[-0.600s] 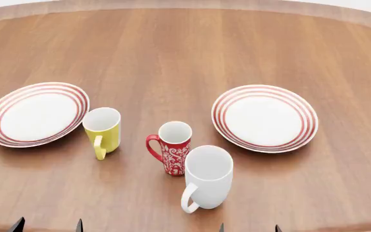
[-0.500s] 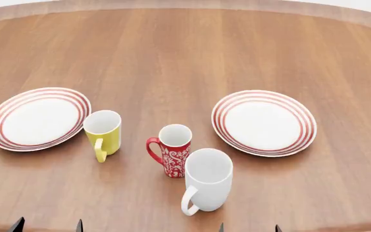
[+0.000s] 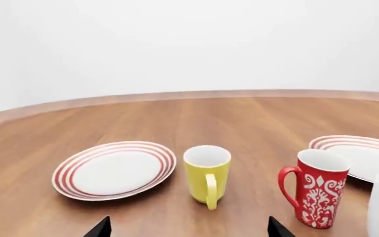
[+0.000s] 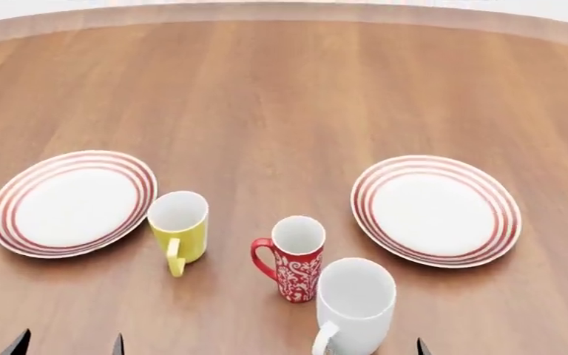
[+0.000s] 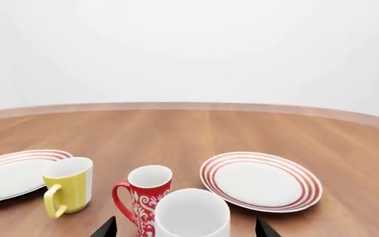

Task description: Put the red mug on the left plate.

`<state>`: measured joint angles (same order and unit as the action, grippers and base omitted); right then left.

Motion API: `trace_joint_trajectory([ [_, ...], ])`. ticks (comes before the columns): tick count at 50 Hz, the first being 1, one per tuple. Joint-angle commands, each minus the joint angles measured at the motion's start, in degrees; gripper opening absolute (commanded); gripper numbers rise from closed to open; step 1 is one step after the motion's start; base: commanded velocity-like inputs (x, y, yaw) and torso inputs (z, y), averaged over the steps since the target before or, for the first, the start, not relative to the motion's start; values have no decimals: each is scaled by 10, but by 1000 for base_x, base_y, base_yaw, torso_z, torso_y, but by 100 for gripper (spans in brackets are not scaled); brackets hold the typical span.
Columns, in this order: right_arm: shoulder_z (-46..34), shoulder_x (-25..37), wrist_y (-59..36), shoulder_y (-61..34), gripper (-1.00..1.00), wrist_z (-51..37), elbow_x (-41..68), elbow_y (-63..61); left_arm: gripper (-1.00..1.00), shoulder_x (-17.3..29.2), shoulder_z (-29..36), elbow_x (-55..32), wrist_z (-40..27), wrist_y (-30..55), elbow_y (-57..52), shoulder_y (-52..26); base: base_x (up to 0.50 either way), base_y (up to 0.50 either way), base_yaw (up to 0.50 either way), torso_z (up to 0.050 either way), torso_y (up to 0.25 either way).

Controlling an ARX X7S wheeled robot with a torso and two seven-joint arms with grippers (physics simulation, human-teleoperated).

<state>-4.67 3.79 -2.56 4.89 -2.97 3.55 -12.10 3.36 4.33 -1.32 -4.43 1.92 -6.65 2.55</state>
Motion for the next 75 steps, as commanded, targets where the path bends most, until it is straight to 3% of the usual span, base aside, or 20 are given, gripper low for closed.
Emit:
trace_joint_trajectory([
  [1, -16, 12, 4, 6, 100, -5, 10, -10, 100, 10, 8, -11, -15, 2, -5, 0, 375, 348, 0, 0, 0],
  [48, -35, 38, -7, -2, 100, -44, 44, -10, 100, 41, 42, -39, -42, 4, -6, 1, 390, 386, 0, 0, 0],
  [58, 14, -13, -144, -31, 100, -171, 71, -58, 100, 46, 46, -46, -45, 6, -6, -1, 0, 0, 0, 0, 0],
  [75, 37, -25, -166, -30, 100, -309, 135, -95, 100, 52, 54, -53, -52, 7, -9, -1, 0, 0, 0, 0, 0],
])
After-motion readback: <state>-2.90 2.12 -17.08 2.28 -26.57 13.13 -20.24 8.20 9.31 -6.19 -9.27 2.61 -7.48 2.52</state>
